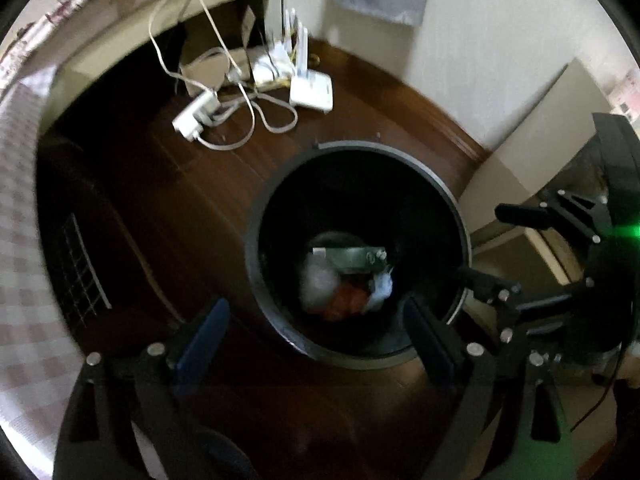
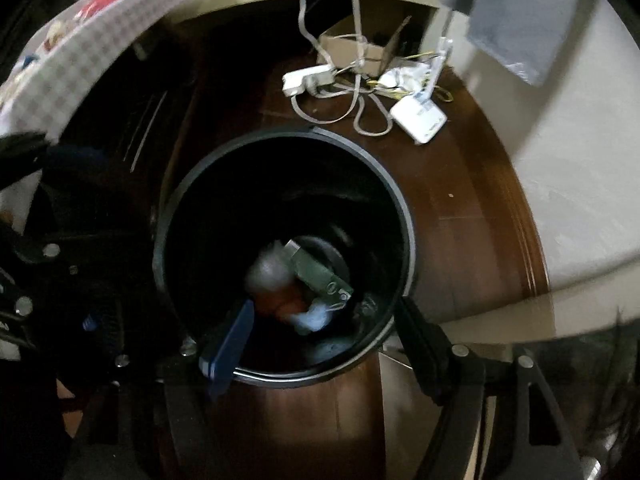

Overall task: Collect trash
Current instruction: 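Open both tools to drop the clear bag and mask into the bin, then move both open tools back toward the red paper cup on the table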

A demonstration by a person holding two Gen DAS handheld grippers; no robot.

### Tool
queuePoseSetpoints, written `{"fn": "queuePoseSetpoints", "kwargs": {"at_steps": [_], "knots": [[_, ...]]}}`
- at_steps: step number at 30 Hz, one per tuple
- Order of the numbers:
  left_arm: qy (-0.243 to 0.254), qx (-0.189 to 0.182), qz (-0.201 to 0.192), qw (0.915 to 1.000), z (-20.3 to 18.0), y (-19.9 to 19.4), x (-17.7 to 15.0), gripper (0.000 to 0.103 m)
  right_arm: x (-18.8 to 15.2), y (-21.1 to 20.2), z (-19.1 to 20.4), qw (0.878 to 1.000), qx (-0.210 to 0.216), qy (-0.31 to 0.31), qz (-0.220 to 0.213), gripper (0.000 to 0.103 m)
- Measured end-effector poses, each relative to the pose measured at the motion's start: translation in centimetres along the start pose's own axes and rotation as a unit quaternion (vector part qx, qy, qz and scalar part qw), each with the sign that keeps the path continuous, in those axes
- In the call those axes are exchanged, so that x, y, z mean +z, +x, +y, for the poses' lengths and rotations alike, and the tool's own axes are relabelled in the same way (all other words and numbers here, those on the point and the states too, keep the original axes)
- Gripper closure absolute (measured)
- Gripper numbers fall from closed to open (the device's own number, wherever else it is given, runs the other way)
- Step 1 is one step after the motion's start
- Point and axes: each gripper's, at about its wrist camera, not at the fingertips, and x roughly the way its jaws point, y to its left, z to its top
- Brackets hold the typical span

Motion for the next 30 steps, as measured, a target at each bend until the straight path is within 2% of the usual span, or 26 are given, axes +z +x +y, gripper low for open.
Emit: {"fn": "queuePoseSetpoints", "kwargs": {"at_steps": [2, 7, 12, 20, 30], "knots": [[-0.002, 0.005, -0.018, 0.9998, 0.5, -1.1, 0.1, 0.012, 0.5, -1.7, -0.3, 1.000, -0.004, 0.020, -0.020, 0.022], [-0.017, 0.012, -0.073, 0.9971, 2.5, -5.1, -0.1, 0.011, 1.3, -6.3, -0.3, 0.996, -0.005, 0.059, -0.071, 0.019], [-0.031, 0.026, -0.117, 0.9922, 4.5, -8.9, -0.5, 0.011, 2.3, -9.6, 1.6, 0.993, -0.001, 0.060, -0.105, 0.018], [-0.068, 0.050, -0.154, 0.9845, 8.4, -11.6, -1.4, 0.011, 5.5, -12.5, 5.7, 0.989, 0.002, 0.034, -0.141, 0.018], [-0.121, 0.075, -0.180, 0.9733, 13.4, -14.7, -3.6, 0.011, 9.2, -15.4, 12.3, 0.983, 0.017, -0.010, -0.181, 0.018]]}}
